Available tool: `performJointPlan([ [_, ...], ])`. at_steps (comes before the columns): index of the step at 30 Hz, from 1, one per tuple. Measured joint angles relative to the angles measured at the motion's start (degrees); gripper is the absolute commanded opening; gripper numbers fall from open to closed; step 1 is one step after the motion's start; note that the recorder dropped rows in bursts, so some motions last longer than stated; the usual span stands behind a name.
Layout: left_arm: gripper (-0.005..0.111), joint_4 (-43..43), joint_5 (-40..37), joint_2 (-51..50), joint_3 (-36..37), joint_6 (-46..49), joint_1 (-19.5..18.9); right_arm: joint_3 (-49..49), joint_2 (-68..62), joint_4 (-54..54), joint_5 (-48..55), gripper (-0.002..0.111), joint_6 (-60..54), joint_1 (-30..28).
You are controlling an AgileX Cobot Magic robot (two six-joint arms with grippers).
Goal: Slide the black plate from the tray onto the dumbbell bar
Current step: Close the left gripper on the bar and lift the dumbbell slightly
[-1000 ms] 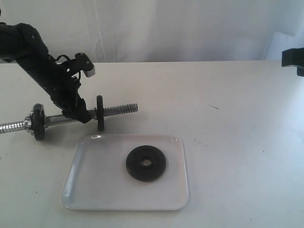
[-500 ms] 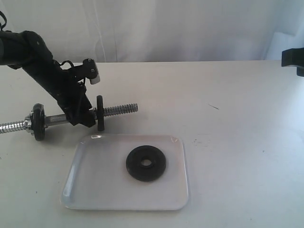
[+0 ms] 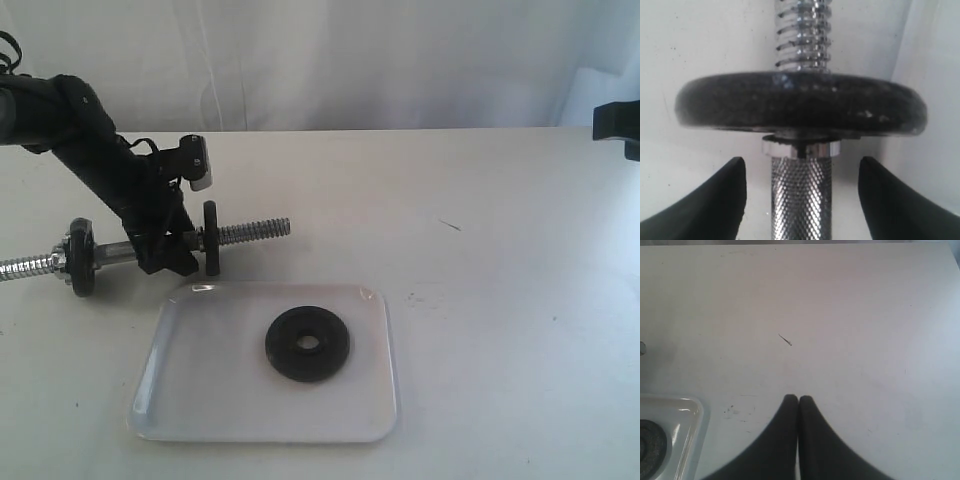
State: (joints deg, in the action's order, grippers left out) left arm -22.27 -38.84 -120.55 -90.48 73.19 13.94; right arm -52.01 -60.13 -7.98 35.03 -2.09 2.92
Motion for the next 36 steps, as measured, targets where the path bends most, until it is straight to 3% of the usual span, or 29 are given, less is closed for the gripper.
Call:
performJointPlan([
  [28,0.063,2.2,1.0,-2.3,0.0,1.0,0.1,0.0,0.0,0.0,0.0,0.000,-0.1,0.0],
  [31,0.059,2.2,1.4,-2.3,0.0,1.1,0.1,0.0,0.0,0.0,0.0,0.000,-0.1,0.0],
  [36,0.039,2.2,1.6,-2.3,0.0,1.1,0.1,0.0,0.0,0.0,0.0,0.000,-0.1,0.0],
])
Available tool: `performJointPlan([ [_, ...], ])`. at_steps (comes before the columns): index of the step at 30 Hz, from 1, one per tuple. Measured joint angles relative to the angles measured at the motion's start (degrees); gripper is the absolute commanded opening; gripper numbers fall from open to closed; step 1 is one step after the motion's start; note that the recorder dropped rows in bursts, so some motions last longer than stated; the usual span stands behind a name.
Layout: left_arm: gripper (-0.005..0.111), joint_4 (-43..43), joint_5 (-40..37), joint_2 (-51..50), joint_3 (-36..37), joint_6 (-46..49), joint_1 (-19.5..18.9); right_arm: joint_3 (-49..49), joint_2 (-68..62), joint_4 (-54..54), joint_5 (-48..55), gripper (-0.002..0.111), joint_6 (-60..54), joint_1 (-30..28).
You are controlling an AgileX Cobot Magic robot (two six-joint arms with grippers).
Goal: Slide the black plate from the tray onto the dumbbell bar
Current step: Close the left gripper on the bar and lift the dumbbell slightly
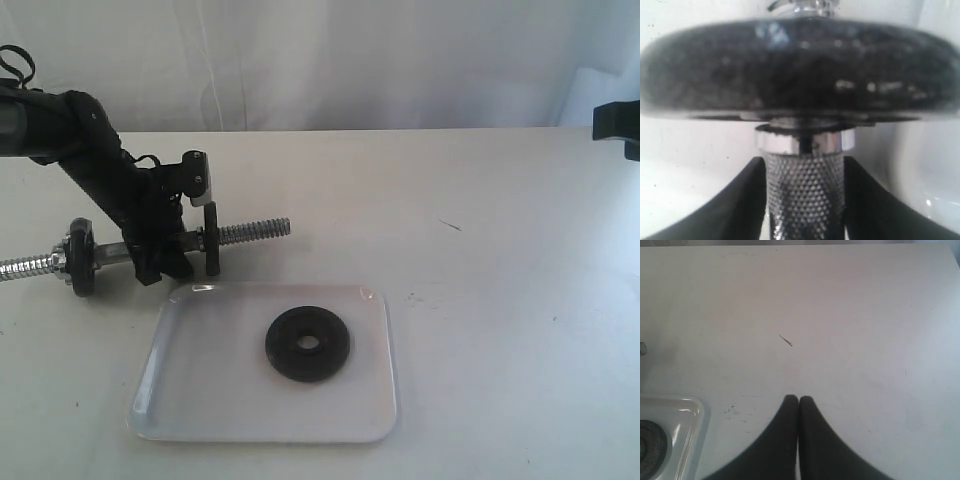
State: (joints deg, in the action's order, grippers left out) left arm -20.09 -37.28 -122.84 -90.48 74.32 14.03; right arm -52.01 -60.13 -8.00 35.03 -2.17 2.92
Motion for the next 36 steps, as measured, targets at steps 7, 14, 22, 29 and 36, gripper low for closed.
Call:
performJointPlan([
  [7,0.042,-0.1,-0.1,0.0,0.0,-0.1,0.0,0.0,0.0,0.0,0.0,0.000,0.0,0.0],
  [14,0.056,-1.2,0.7,-0.1,0.0,0.0,0.0,0.0,0.0,0.0,0.0,0.000,0.0,0.0],
  [22,0.054,-2.4,1.6,-0.5,-0.1,0.8,0.0,0.0,0.0,0.0,0.0,0.000,0.0,0.0],
  [29,0.054,-3.0,2.4,-0.5,-0.1,1.2,0.0,0.0,0.0,0.0,-0.6,0.000,0.0,0.0],
  [36,0.054,-3.1,2.8,-0.5,-0.1,2.3,0.5,0.0,0.0,0.0,-0.8,0.000,0.0,0.0],
])
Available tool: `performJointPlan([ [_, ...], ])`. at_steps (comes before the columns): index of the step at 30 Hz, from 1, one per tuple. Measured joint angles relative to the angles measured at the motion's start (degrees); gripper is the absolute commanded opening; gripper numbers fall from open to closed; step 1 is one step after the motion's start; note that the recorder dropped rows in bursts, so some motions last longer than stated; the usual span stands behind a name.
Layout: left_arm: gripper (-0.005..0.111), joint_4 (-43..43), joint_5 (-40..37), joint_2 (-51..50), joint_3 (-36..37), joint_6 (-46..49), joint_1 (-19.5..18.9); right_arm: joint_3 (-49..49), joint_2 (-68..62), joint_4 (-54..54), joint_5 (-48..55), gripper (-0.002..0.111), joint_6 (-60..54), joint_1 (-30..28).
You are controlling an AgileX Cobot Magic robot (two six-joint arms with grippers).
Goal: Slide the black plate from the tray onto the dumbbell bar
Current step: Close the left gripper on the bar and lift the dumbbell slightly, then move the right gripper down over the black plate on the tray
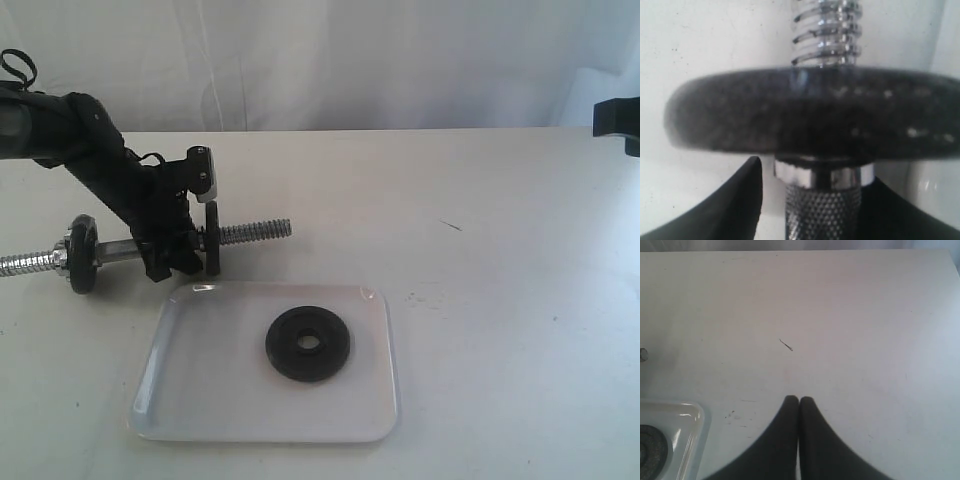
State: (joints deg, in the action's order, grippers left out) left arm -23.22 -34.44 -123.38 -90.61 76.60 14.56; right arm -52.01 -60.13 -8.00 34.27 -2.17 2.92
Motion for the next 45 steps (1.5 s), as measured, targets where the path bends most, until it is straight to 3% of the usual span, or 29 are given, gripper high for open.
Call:
performJointPlan([
  [5,0.046,0.0,0.1,0.0,0.0,0.1,0.5,0.0,0.0,0.0,0.0,0.000,0.0,0.0],
  [12,0.000,0.2,-1.1,0.0,0.0,0.2,0.6,0.0,0.0,0.0,0.0,0.000,0.0,0.0],
  [27,0.000,-1.6,-1.8,-0.1,0.0,1.2,0.3,0.0,-0.1,-4.3,0.3,0.000,-1.0,0.0],
  [45,0.000,-3.4,-3.4,0.1,0.0,3.5,-0.5,0.0,-15.9,-29.9,2.0,0.003,-34.5,0.0],
])
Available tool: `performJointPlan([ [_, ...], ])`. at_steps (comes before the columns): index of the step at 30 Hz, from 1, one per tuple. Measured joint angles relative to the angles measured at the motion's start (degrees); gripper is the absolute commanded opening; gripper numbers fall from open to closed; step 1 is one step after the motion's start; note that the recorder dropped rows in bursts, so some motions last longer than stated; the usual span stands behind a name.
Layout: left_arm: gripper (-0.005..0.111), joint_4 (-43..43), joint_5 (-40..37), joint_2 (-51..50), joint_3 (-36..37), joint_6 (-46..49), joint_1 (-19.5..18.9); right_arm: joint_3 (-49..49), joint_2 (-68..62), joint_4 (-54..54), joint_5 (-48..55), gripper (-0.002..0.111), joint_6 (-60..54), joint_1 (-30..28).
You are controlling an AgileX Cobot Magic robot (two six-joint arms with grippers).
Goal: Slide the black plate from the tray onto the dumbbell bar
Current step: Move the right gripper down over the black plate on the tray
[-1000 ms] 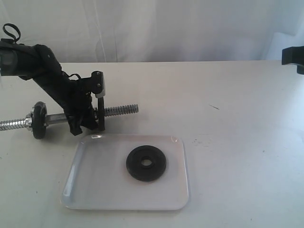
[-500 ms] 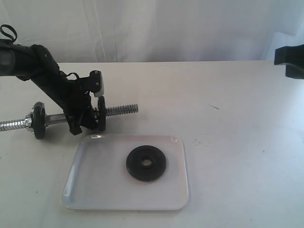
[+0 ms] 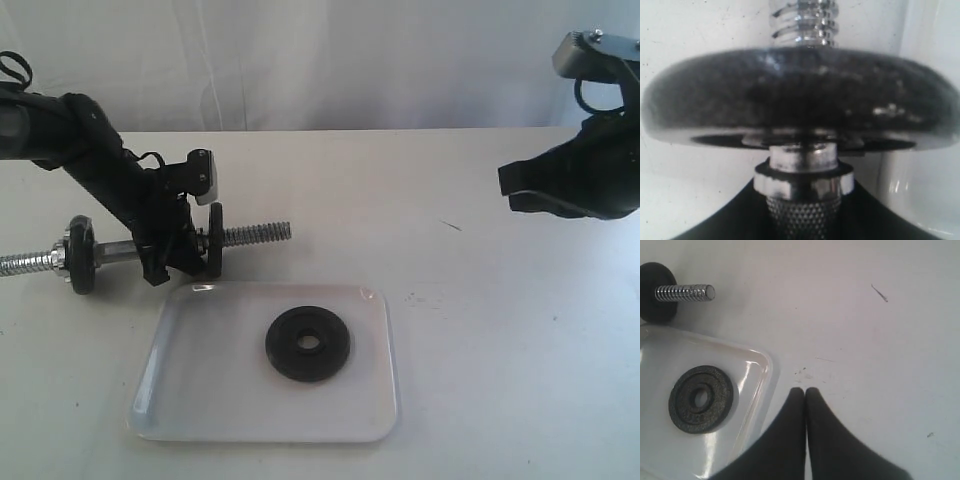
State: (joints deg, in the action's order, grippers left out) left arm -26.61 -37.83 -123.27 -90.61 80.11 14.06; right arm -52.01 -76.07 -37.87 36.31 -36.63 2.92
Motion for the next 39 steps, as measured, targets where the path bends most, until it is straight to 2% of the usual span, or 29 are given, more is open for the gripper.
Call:
performJointPlan([
  [3,0.000,-0.3,0.0,0.0,0.0,0.0,0.0,0.0,-2.4,-5.0,0.3,0.019,-7.6,0.0],
  [6,0.000,-0.3,-0.3,0.6,0.4,0.2,0.0,0.0,-4.3,-11.5,0.9,0.044,-12.5,0.0],
  [8,0.000,0.1,-1.3,1.0,0.6,0.6,0.0,0.0,-5.3,-14.8,1.0,0.056,-14.0,0.5],
  [16,0.000,0.3,-1.8,3.5,0.6,0.8,0.0,0.0,-9.3,-15.8,-3.8,0.077,-19.4,8.1],
  [19,0.000,0.5,-2.1,4.0,0.6,0.9,-0.1,0.0,-11.1,-15.8,-7.0,0.083,-19.4,10.3],
  [30,0.000,0.8,-3.2,4.4,0.6,1.1,-0.1,0.0,-18.7,-16.0,-21.4,0.084,-21.9,20.3],
  [39,0.000,1.0,-3.2,4.4,0.6,1.1,-0.1,0.0,-24.7,-17.4,-31.0,0.102,-20.9,27.6],
])
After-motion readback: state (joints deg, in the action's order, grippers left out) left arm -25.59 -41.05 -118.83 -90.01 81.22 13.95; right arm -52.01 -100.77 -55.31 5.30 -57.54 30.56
